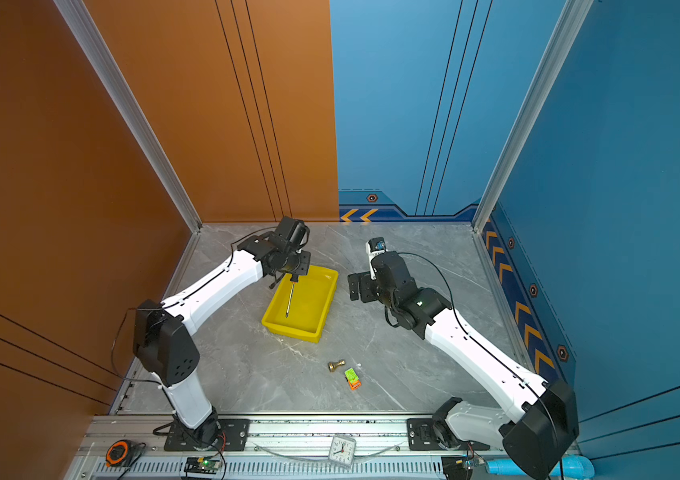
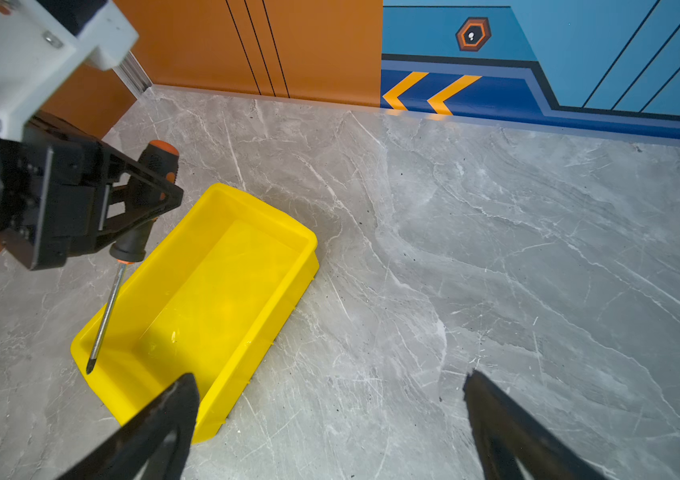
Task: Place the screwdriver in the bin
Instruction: 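Lift the screwdriver with the left gripper and carry it over the yellow bin, then lower the screwdriver into the yellow bin with the left gripper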
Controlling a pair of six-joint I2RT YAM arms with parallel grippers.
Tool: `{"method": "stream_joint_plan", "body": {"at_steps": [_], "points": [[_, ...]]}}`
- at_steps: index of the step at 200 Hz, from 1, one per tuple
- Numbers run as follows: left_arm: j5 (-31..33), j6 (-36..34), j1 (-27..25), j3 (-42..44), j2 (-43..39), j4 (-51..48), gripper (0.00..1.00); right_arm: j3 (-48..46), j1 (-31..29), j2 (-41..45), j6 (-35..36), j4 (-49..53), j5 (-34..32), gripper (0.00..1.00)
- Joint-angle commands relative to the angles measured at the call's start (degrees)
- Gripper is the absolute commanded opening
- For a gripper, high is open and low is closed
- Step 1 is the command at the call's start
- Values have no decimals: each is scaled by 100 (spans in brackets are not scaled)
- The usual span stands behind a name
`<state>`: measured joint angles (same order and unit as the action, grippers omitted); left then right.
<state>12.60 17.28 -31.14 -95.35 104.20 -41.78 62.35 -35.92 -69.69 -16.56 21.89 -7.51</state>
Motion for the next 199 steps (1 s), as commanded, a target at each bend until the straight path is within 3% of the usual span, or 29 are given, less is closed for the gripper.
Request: {"method": "stream_joint_plan", "body": {"at_steps": [1, 199], "points": [[-165, -102, 20, -278, 181, -67, 0, -112, 56, 189, -84, 92, -29, 100], [-555, -63, 93, -144, 1334, 40, 0, -47, 15, 4, -256, 52, -234, 100]]}}
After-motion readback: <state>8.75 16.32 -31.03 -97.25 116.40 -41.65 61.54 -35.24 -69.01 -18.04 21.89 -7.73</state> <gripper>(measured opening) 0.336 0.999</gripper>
